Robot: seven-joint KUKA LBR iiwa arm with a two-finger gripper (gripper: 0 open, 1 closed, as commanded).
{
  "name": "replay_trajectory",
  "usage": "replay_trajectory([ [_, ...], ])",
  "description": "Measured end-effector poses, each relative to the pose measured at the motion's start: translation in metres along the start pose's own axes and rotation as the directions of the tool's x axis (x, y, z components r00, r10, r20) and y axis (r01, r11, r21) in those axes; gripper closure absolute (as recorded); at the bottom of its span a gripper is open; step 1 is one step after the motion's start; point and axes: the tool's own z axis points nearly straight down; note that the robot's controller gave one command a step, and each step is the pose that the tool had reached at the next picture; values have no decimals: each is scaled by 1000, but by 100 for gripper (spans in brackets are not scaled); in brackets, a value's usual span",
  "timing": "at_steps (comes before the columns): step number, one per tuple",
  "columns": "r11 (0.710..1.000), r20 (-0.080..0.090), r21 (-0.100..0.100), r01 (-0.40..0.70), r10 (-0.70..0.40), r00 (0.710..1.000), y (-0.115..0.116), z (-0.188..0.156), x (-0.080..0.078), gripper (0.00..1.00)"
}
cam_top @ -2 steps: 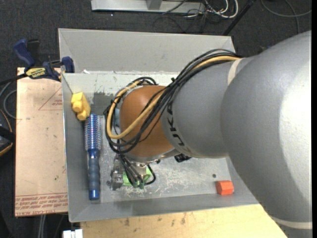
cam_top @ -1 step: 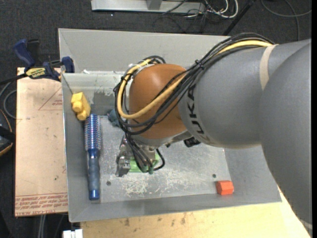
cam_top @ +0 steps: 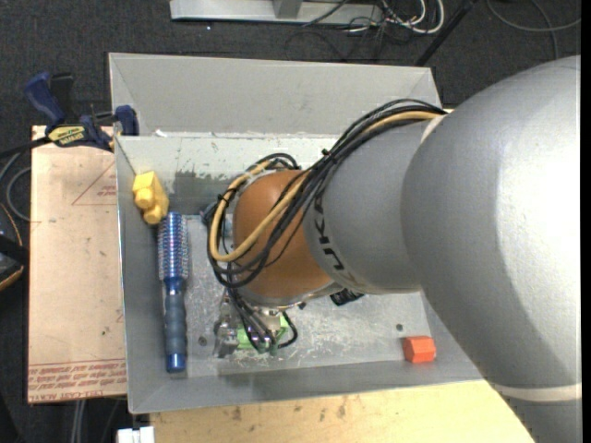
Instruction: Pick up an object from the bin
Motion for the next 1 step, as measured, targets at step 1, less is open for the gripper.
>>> replay_trajectory([
  [1,1000,5,-2,10,-10,1000,-28,0,-4,100],
])
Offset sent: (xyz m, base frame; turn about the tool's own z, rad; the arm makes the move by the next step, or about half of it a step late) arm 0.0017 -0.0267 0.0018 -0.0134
